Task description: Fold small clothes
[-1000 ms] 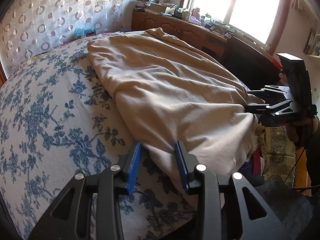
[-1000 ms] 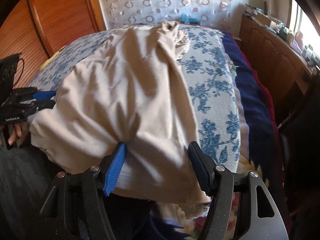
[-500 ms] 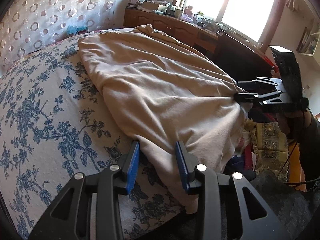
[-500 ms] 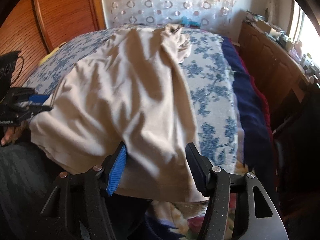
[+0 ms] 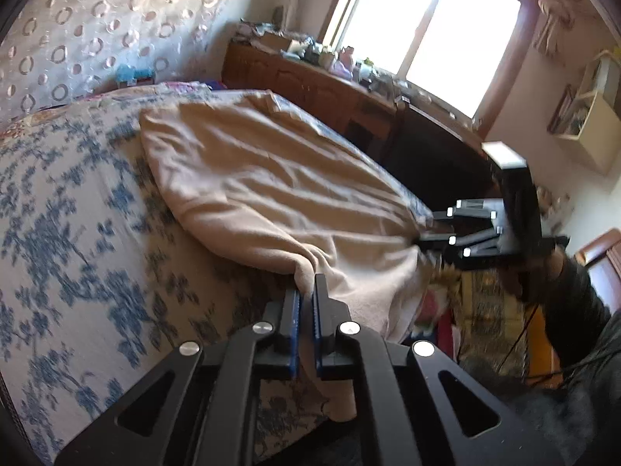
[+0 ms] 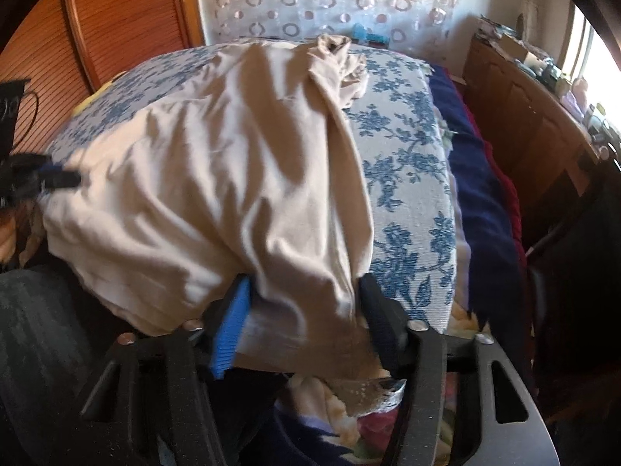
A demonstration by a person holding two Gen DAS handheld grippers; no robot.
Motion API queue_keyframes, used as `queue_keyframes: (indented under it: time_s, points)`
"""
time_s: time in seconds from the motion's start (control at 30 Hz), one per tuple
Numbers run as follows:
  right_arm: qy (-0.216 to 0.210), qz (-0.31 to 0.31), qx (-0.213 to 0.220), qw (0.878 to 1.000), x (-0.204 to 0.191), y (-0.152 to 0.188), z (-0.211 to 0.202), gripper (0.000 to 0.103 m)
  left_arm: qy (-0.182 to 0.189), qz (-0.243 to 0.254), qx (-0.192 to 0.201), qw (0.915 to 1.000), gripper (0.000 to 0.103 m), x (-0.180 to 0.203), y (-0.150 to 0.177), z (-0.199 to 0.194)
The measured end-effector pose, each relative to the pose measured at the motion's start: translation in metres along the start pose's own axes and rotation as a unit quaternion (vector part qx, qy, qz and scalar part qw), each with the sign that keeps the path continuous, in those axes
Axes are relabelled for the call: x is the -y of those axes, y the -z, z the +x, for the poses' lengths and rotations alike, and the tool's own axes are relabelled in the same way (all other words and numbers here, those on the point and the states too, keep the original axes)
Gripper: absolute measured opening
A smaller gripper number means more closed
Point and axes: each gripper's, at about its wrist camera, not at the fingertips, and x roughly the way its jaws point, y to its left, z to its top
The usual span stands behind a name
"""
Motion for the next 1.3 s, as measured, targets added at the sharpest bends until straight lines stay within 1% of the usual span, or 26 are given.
queue_keyframes:
  time_s: [0.03, 0.1, 0.13, 0.2, 0.33, 0.47, 0.57, 0.67, 0.77, 0.83, 0.93, 1.03, 1.13, 1.2, 1.23, 1.27, 1.3]
  points:
    - [-0.004, -0.002, 0.0, 1.0, -0.002, 0.0, 0.0, 0.04, 0.0, -0.002, 0.003, 1.0, 0.001, -0.002, -0.003, -0.002]
    - [-0.019, -0.01, -0.002, 1.0, -0.008, 0.0, -0.001, 0.015, -0.001, -0.003, 0.01, 0.9999, 0.001, -0.003, -0.009, -0.005]
    - [-0.026, -0.014, -0.002, 1.0, -0.012, 0.0, -0.001, 0.01, -0.002, -0.003, 0.012, 0.9999, 0.001, -0.004, -0.009, -0.005]
    - [-0.027, -0.025, 0.0, 0.999, -0.019, -0.001, 0.0, 0.006, -0.001, -0.003, 0.019, 0.9998, 0.001, -0.007, -0.015, -0.007]
    - [-0.037, -0.012, 0.018, 0.999, -0.018, -0.003, -0.005, 0.005, -0.001, -0.008, 0.034, 0.9994, 0.001, -0.009, -0.027, -0.012]
    - [-0.049, 0.004, 0.073, 0.996, -0.011, -0.023, -0.031, 0.005, -0.005, -0.019, 0.059, 0.9981, 0.001, -0.024, -0.051, -0.021]
    - [-0.051, 0.007, 0.123, 0.991, -0.002, -0.055, -0.051, 0.005, -0.015, -0.026, 0.077, 0.9966, 0.001, -0.042, -0.075, -0.022]
    - [-0.047, -0.001, 0.161, 0.986, 0.006, -0.094, -0.057, 0.005, -0.031, -0.036, 0.089, 0.9949, 0.001, -0.064, -0.1, -0.019]
    - [-0.039, -0.012, 0.176, 0.983, 0.011, -0.133, -0.047, 0.005, -0.047, -0.043, 0.086, 0.9943, 0.001, -0.086, -0.121, -0.008]
    - [-0.041, -0.017, 0.176, 0.983, 0.016, -0.157, -0.034, 0.005, -0.056, -0.05, 0.075, 0.9944, 0.001, -0.099, -0.13, 0.002]
    - [-0.038, -0.017, 0.161, 0.986, 0.025, -0.186, -0.006, 0.005, -0.069, -0.06, 0.062, 0.9939, 0.001, -0.117, -0.141, 0.018]
    - [-0.041, -0.011, 0.142, 0.989, 0.04, -0.204, 0.025, 0.005, -0.077, -0.062, 0.051, 0.9938, 0.002, -0.129, -0.148, 0.034]
    - [-0.045, -0.002, 0.131, 0.99, 0.052, -0.218, 0.047, 0.005, -0.085, -0.067, 0.037, 0.9935, 0.004, -0.14, -0.153, 0.049]
    - [-0.046, 0.008, 0.123, 0.991, 0.06, -0.224, 0.06, 0.005, -0.084, -0.067, 0.022, 0.9939, 0.005, -0.147, -0.153, 0.057]
    - [-0.048, 0.012, 0.119, 0.992, 0.063, -0.225, 0.066, 0.006, -0.081, -0.066, 0.021, 0.9943, 0.007, -0.148, -0.154, 0.056]
    - [-0.048, 0.014, 0.116, 0.992, 0.063, -0.223, 0.069, 0.006, -0.081, -0.064, 0.022, 0.9945, 0.013, -0.149, -0.153, 0.055]
    - [-0.047, 0.014, 0.114, 0.992, 0.063, -0.221, 0.072, 0.006, -0.087, -0.057, 0.025, 0.9942, 0.016, -0.148, -0.151, 0.051]
